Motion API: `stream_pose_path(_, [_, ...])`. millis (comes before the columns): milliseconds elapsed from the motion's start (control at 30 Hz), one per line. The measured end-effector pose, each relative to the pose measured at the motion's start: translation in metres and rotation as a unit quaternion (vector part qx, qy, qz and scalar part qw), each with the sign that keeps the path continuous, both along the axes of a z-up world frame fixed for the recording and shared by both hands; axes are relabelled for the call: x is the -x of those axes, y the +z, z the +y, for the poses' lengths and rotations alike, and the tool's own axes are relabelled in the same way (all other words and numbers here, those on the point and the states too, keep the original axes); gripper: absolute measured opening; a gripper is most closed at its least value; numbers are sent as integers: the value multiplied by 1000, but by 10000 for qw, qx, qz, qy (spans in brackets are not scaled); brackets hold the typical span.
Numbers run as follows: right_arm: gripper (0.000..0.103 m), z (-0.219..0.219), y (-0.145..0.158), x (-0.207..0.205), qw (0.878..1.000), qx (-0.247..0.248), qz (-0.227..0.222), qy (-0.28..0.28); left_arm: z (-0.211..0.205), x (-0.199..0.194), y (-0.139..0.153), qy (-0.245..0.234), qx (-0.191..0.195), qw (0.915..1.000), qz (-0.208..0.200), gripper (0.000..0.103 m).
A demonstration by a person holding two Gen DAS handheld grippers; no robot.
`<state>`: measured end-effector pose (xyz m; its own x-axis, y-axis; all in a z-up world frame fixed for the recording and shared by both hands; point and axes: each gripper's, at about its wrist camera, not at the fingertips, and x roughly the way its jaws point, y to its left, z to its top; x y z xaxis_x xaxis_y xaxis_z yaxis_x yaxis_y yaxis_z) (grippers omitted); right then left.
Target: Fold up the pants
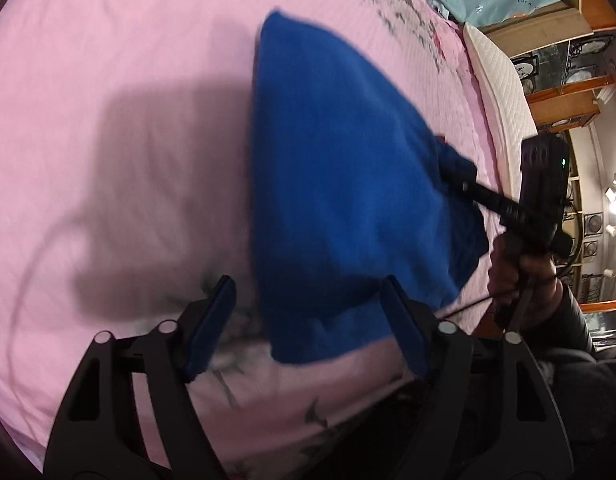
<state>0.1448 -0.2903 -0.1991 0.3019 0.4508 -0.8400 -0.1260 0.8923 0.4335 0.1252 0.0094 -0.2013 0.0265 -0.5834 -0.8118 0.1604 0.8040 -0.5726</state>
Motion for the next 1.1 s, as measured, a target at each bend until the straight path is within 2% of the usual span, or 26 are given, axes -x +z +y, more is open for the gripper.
stream_pose_path(33, [50, 0, 0, 0, 10000, -14, 12, 29, 0, 7, 1, 112, 7, 9998, -142, 72])
stream_pose_path(233, [50, -1, 0, -2, 9998, -15, 21, 196, -1, 19, 1, 415, 232, 9988, 64, 62])
stream_pose_path(467, [50, -3, -2, -3, 9994, -105, -1, 315, -12, 23, 1, 575, -8, 9983, -17, 62])
stream_pose_path(500, [50, -3, -2, -4, 9993, -123, 2, 339, -13, 22, 1, 610, -48, 9981, -10, 63])
stream_pose_path(600, [50, -3, -2, -4, 9992, -148, -2, 376, -16, 22, 1, 670, -24, 9978, 0, 81])
stream_pose_path(700, [50, -3, -2, -4, 9991, -160, -21, 400, -35, 24, 5, 542, -375, 9977, -162, 91])
stream_pose_path(800, [50, -3, -3, -3, 9990, -192, -36, 405, -48, 27, 8, 446, -746, 9956, -351, 93])
stream_pose_path(867, [50, -4, -3, -3, 9989, -213, -56, 417, -48, 27, 8, 473, -775, 9952, -369, 93])
stream_pose_path(967, [50, -5, -3, -3, 9987, -266, -77, 424, -48, 30, 11, 537, -914, 9935, -426, 86])
stream_pose_path(1100, [50, -6, -3, -3, 9985, -283, -84, 456, -48, 35, 19, 502, -1042, 9914, -619, 70])
